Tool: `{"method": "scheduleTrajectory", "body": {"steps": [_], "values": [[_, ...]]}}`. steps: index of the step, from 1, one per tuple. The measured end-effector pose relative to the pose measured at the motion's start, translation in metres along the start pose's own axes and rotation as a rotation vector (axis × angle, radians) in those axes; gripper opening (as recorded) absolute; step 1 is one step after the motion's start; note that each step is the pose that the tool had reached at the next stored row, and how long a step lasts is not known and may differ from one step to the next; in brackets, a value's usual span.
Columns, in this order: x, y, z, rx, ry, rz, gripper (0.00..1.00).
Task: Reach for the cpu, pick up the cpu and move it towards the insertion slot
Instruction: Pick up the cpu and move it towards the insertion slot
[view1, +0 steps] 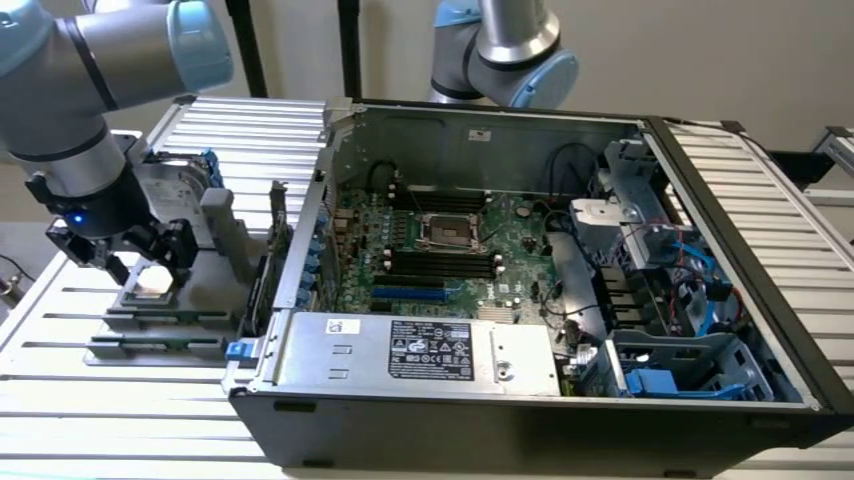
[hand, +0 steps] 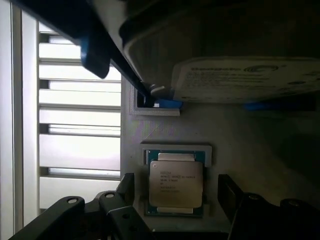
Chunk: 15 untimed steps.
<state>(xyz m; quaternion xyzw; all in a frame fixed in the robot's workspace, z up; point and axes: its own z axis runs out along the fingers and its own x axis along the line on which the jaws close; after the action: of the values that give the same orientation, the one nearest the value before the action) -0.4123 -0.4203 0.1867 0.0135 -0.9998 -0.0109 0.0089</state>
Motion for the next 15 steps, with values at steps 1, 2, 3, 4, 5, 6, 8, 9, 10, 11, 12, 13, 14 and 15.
{"method": "scheduleTrajectory", "body": {"steps": [1,2,3,4,5,6,8,9,10,11,12,13,14,15], "values": [[0.0000,0.0001,0.0003,0.0006,0.0006,0.000,0.77],[0.0000,0.0002,0.0005,0.0012,0.0013,0.000,0.77],[0.0000,0.0002,0.0007,0.0017,0.0019,0.000,0.77],[0.0000,0.0003,0.0009,0.0022,0.0025,0.000,0.77],[0.0000,0.0004,0.0012,0.0027,0.0030,0.000,0.77],[0.0000,0.0006,0.0014,0.0032,0.0036,0.000,0.77],[0.0000,0.0009,0.0016,0.0045,0.0046,0.000,0.77],[0.0000,0.0011,0.0017,0.0052,0.0049,0.000,0.77],[0.0000,0.0012,0.0018,0.0059,0.0052,0.000,0.77],[0.0000,0.0013,0.0018,0.0066,0.0055,0.000,0.77],[0.0000,0.0014,0.0017,0.0072,0.0059,0.000,0.75],[0.0000,0.0014,0.0017,0.0075,0.0060,0.000,0.75],[0.0000,0.0014,0.0018,0.0076,0.0061,0.000,0.69],[0.0000,0.0015,0.0018,0.0076,0.0061,0.000,0.69]]}}
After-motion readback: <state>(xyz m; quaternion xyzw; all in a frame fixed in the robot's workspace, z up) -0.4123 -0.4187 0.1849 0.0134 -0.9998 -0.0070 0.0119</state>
